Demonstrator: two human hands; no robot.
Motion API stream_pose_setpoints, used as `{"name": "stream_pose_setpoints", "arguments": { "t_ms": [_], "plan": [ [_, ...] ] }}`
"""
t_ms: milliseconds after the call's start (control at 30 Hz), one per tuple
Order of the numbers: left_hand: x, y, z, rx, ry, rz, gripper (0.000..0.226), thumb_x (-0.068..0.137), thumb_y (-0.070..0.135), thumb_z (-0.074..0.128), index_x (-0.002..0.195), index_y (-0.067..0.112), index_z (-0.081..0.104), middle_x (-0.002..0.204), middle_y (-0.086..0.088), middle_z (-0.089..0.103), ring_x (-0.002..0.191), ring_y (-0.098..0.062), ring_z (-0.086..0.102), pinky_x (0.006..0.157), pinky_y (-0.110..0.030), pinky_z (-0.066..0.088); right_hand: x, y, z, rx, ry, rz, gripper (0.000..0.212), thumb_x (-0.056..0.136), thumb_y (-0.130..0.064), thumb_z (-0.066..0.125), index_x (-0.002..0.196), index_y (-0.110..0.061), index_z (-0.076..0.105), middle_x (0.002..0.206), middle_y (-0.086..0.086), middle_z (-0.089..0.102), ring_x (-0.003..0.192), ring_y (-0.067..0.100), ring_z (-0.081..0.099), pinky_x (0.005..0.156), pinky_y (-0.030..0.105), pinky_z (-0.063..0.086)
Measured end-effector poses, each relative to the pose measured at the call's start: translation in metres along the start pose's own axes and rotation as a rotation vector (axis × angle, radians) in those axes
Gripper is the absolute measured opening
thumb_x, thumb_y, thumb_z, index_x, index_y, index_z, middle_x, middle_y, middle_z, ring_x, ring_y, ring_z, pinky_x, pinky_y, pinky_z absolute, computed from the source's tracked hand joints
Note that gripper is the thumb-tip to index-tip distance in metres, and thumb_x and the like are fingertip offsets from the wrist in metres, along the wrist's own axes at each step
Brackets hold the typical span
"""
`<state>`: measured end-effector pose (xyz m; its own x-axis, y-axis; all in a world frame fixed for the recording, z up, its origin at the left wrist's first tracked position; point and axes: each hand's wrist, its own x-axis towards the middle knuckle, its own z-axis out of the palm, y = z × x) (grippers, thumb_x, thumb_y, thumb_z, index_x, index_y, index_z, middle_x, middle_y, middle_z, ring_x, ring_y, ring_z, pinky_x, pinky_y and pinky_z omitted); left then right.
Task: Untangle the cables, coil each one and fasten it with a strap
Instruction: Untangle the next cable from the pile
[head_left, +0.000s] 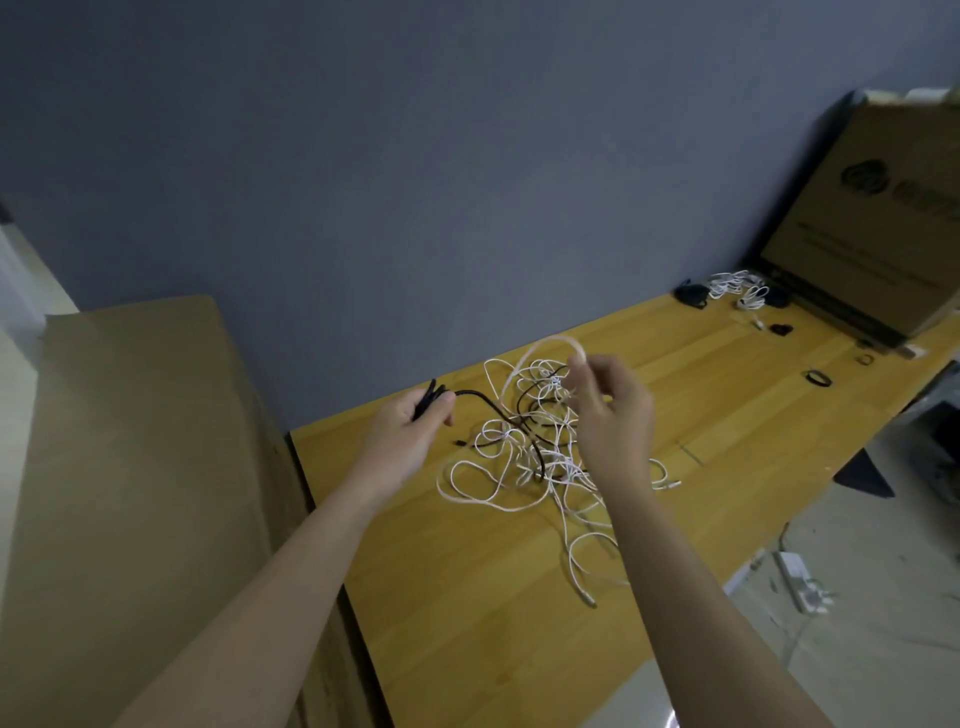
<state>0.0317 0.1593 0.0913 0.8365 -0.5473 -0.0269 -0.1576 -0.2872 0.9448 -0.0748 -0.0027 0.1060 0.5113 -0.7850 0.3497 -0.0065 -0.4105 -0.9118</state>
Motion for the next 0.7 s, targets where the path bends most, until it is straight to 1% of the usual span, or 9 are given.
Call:
{"name": "stream_pose_setpoints", "arguments": {
  "t_ms": [67, 167, 300, 433, 533, 567, 600, 667, 700],
  "plan": [
    [0.001, 0.001, 0.001, -0.007, 0.03, -0.025, 0.033, 0.098, 0.035, 0.049, 0.071, 0.017, 0.057, 0.053, 0.004, 0.034, 0.045, -0.009, 0.032, 0.052, -0.029, 0.025, 0.009, -0.022, -0.003, 0.24, 0.09, 0.103, 0.022, 0.096, -0.031, 0.056, 0.085, -0.013, 0.061, 0.063, -0.004, 0.06, 0.057, 0.01, 0.055, 0.055, 0.027, 0.05],
    [0.001, 0.003, 0.001, -0.014, 0.073, -0.039, 0.032, 0.098, 0.036, 0.049, 0.074, 0.017, 0.057, 0.059, 0.0, 0.038, 0.052, -0.013, 0.037, 0.054, -0.03, 0.028, 0.02, -0.019, -0.006, 0.267, 0.157, 0.167, 0.018, 0.096, -0.027, 0.057, 0.089, -0.011, 0.061, 0.063, -0.001, 0.06, 0.054, 0.011, 0.054, 0.052, 0.027, 0.05],
    [-0.001, 0.004, 0.001, -0.031, 0.101, -0.041, 0.031, 0.097, 0.037, 0.049, 0.074, 0.018, 0.057, 0.059, 0.001, 0.039, 0.054, -0.014, 0.038, 0.055, -0.029, 0.029, 0.019, 0.048, -0.005, -0.245, -0.06, 0.227, 0.017, 0.092, -0.033, 0.061, 0.085, -0.018, 0.065, 0.075, 0.0, 0.063, 0.068, 0.019, 0.057, 0.058, 0.026, 0.043],
    [0.001, 0.001, -0.003, -0.141, 0.135, -0.018, 0.031, 0.097, 0.037, 0.05, 0.076, 0.017, 0.058, 0.052, 0.007, 0.036, 0.045, -0.009, 0.033, 0.049, -0.027, 0.028, -0.001, 0.104, -0.026, -0.675, -0.232, 0.476, 0.024, 0.091, -0.025, 0.059, 0.082, -0.004, 0.066, 0.072, 0.009, 0.058, 0.072, 0.028, 0.052, 0.063, 0.029, 0.036],
    [0.003, -0.001, -0.006, -0.202, 0.116, -0.006, 0.031, 0.097, 0.037, 0.05, 0.078, 0.015, 0.059, 0.052, 0.008, 0.035, 0.045, -0.008, 0.031, 0.048, -0.026, 0.027, -0.018, 0.132, -0.029, -0.743, -0.304, 0.63, 0.025, 0.091, -0.021, 0.055, 0.082, 0.001, 0.062, 0.076, 0.012, 0.059, 0.074, 0.028, 0.054, 0.064, 0.03, 0.042],
    [0.004, -0.001, -0.006, -0.198, 0.096, -0.006, 0.031, 0.097, 0.037, 0.049, 0.078, 0.015, 0.059, 0.051, 0.009, 0.035, 0.045, -0.008, 0.031, 0.048, -0.025, 0.026, -0.02, 0.135, -0.025, -0.65, -0.284, 0.634, 0.024, 0.091, -0.02, 0.055, 0.09, 0.002, 0.063, 0.079, 0.012, 0.062, 0.075, 0.027, 0.058, 0.069, 0.035, 0.049],
    [0.004, 0.0, -0.005, -0.19, 0.067, -0.001, 0.031, 0.098, 0.037, 0.049, 0.078, 0.016, 0.059, 0.051, 0.009, 0.034, 0.044, -0.007, 0.03, 0.047, -0.024, 0.026, -0.02, 0.134, -0.019, -0.537, -0.254, 0.628, 0.027, 0.091, -0.019, 0.055, 0.108, 0.001, 0.062, 0.087, 0.012, 0.065, 0.081, 0.027, 0.061, 0.075, 0.038, 0.052],
    [0.002, 0.001, -0.002, -0.179, 0.003, 0.019, 0.03, 0.098, 0.036, 0.049, 0.077, 0.016, 0.059, 0.051, 0.009, 0.033, 0.043, -0.007, 0.029, 0.045, -0.022, 0.025, -0.018, 0.116, -0.008, -0.397, -0.251, 0.583, 0.054, 0.092, -0.012, 0.054, 0.143, -0.009, 0.038, 0.123, 0.011, 0.061, 0.104, 0.026, 0.06, 0.085, 0.034, 0.047],
    [0.002, 0.002, 0.0, -0.174, -0.025, 0.026, 0.03, 0.098, 0.035, 0.049, 0.077, 0.016, 0.059, 0.051, 0.008, 0.033, 0.043, -0.007, 0.029, 0.045, -0.021, 0.024, -0.017, 0.105, -0.001, -0.338, -0.272, 0.536, 0.064, 0.093, -0.008, 0.054, 0.15, -0.014, 0.026, 0.138, 0.009, 0.051, 0.119, 0.025, 0.053, 0.09, 0.032, 0.044]
  ]
}}
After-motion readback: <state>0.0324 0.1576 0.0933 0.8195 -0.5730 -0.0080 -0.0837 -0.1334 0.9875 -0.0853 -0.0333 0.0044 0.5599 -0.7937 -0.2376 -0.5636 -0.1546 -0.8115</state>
